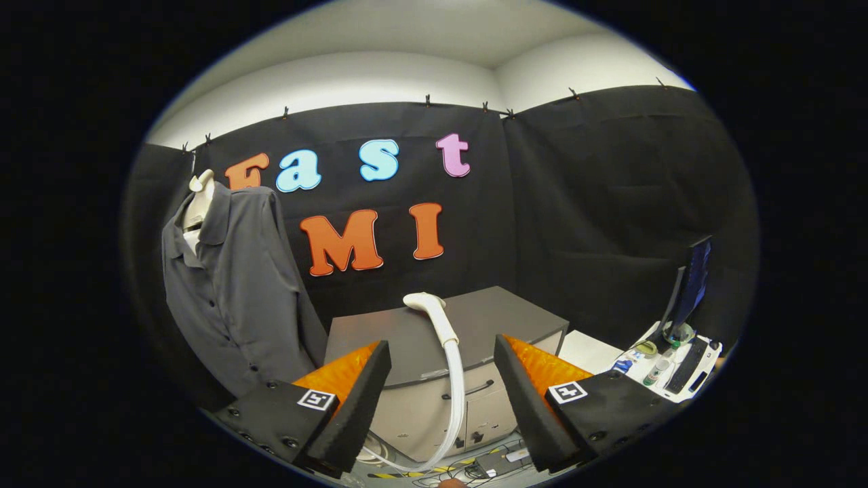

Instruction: Iron the clothes twice with a garment steamer, once on the left side and once on the right side.

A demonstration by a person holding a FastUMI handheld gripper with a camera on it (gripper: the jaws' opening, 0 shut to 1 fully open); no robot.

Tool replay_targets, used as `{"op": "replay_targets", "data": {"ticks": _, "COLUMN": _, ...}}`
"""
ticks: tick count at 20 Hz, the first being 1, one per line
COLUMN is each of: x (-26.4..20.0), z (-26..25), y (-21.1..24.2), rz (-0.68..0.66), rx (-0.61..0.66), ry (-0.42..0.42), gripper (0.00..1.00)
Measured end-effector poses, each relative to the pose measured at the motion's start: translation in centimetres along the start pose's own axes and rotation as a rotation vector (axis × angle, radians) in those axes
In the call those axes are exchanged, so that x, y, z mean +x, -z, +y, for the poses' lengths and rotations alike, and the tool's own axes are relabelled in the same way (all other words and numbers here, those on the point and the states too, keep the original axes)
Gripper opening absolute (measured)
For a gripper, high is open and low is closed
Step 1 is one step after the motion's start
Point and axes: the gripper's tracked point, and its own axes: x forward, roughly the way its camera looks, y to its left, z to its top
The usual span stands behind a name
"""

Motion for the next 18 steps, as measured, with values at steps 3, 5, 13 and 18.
{"op": "replay_targets", "data": {"ticks": 3, "x": 6.4, "z": -1.3, "y": -1.7, "rz": 0.027, "rx": -0.019, "ry": -0.015, "gripper": 0.98}}
{"op": "replay_targets", "data": {"ticks": 5, "x": 10.6, "z": -1.5, "y": -2.7, "rz": 0.054, "rx": -0.031, "ry": -0.033, "gripper": 0.98}}
{"op": "replay_targets", "data": {"ticks": 13, "x": 23.7, "z": -0.7, "y": -1.7, "rz": 0.260, "rx": -0.059, "ry": -0.141, "gripper": 0.98}}
{"op": "replay_targets", "data": {"ticks": 18, "x": 29.7, "z": -0.3, "y": 1.3, "rz": 0.406, "rx": -0.063, "ry": -0.176, "gripper": 0.98}}
